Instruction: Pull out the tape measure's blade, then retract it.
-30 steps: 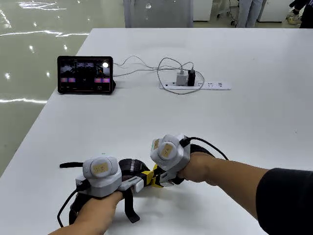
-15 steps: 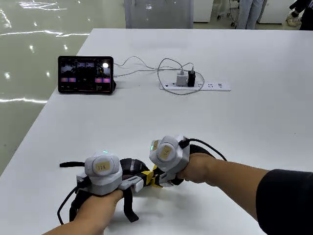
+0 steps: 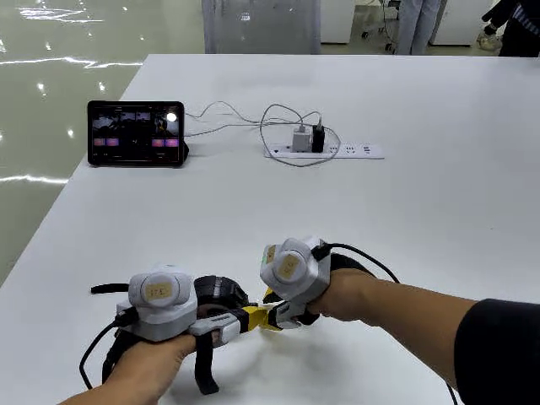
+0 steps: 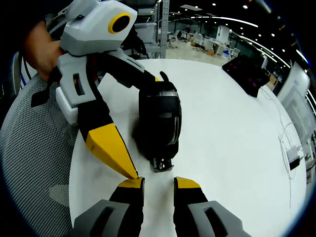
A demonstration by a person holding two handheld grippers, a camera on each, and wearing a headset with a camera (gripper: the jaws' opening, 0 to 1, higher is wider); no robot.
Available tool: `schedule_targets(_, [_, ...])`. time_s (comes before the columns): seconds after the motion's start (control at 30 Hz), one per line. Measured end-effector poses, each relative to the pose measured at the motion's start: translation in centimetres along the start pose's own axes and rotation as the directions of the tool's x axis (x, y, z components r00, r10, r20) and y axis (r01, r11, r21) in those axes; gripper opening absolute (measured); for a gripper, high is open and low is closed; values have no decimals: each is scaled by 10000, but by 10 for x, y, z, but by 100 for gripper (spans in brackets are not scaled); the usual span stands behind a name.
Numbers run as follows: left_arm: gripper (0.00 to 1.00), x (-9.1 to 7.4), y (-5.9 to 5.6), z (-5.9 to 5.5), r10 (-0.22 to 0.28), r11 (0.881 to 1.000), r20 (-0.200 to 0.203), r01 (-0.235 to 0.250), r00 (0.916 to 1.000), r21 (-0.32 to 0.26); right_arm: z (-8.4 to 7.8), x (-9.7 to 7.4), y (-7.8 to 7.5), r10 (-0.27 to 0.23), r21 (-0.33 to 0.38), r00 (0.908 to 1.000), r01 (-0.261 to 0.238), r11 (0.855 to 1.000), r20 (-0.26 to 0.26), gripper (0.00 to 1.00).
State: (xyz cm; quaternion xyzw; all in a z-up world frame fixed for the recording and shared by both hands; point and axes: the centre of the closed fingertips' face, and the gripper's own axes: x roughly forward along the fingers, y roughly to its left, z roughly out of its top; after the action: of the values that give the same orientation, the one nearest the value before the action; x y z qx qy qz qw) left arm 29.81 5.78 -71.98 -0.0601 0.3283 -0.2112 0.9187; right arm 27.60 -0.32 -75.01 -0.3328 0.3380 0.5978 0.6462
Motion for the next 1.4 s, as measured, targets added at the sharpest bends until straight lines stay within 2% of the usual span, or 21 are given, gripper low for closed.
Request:
schedule_targets(0.13, [99,-2,5,0,-54,10000,-57,54,10000,3,-6,-6,1,-113,109,9999,113,9999,57,22])
schedule_targets(0.2, [99,-5,-1,0,-530,9985,-121,528,9985,-170,-6,-12,1,-220,357,9995,212,9991,222,24])
schedule_targets(0.23, [99,-7,-2,-2,-690,9976,-339,687,9970,-91,-6,-14,1,-276,440,9989,259,9987,387,24])
schedule_targets(0.3, [99,-8,-4,-2,-959,9952,-306,965,9949,188,-8,-18,1,-375,538,9980,348,9979,501,24])
schedule_targets(0.4, [99,-13,-10,-2,-1545,9832,-347,1571,9874,926,-11,-27,1,-539,790,9959,481,9957,722,25])
schedule_targets(0.47, [99,-15,-16,-5,-1985,9742,-549,2031,9786,988,-13,-32,0,-670,907,9939,590,9941,877,27])
schedule_targets(0.5, [99,-16,-18,-3,-2214,9691,-416,2245,9743,1018,-15,-35,1,-719,1005,9926,620,9930,978,28])
schedule_targets(0.53, [99,-17,-19,-3,-2271,9671,-395,2301,9731,1087,-17,-38,1,-734,1056,9922,627,9924,1007,29])
schedule_targets(0.6, [99,-19,-17,-6,-2213,9605,-683,2295,9728,1573,-21,-45,1,-839,1196,9906,708,9903,1085,31])
schedule_targets(0.7, [99,-22,-13,-10,-2143,9407,-1026,2335,9714,2462,-28,-55,1,-1007,1427,9879,835,9862,1178,33])
schedule_targets(0.73, [99,-24,-8,-13,-1955,9330,-1206,2224,9733,2828,-31,-59,2,-1063,1555,9863,862,9841,1262,35])
schedule_targets(0.77, [99,-25,-6,-13,-1874,9202,-1260,2190,9742,3244,-33,-62,3,-1069,1600,9858,856,9834,1298,36])
schedule_targets(0.8, [99,-26,-8,-13,-1956,9124,-1294,2287,9721,3393,-35,-65,4,-1073,1607,9853,854,9833,1332,38])
schedule_targets(0.83, [99,-28,-9,-12,-2059,9204,-1285,2366,9701,3112,-40,-68,5,-1151,1620,9841,927,9824,1350,41])
schedule_targets(0.87, [99,-29,-10,-11,-2126,9218,-1265,2418,9689,3030,-43,-70,5,-1223,1661,9831,990,9811,1363,42])
schedule_targets(0.97, [99,-33,-8,-8,-2138,9179,-1180,2407,9697,3154,-46,-81,6,-1417,2544,9750,952,9624,1711,48])
schedule_targets(1.0, [99,-34,-7,-8,-2133,9115,-1176,2409,9699,3332,-48,-86,5,-1575,2635,9701,1055,9589,1848,50])
schedule_targets(1.1, [99,-39,-4,-9,-2280,8905,-1319,2614,9647,3725,-61,-92,10,-1648,2664,9700,1135,9571,1789,52])
schedule_targets(1.2, [99,-45,4,-8,-2266,8944,-1351,2610,9646,3631,-74,-99,15,-1731,2733,9708,1234,9540,1659,56])
schedule_targets(1.33, [99,-51,17,-4,-2172,9125,-1049,2400,9705,3314,-92,-111,16,-2040,2925,9650,1497,9445,1648,59])
schedule_targets(1.4, [99,-54,22,-3,-2119,9157,-940,2312,9728,3287,-100,-117,15,-2218,3144,9608,1616,9354,1662,63])
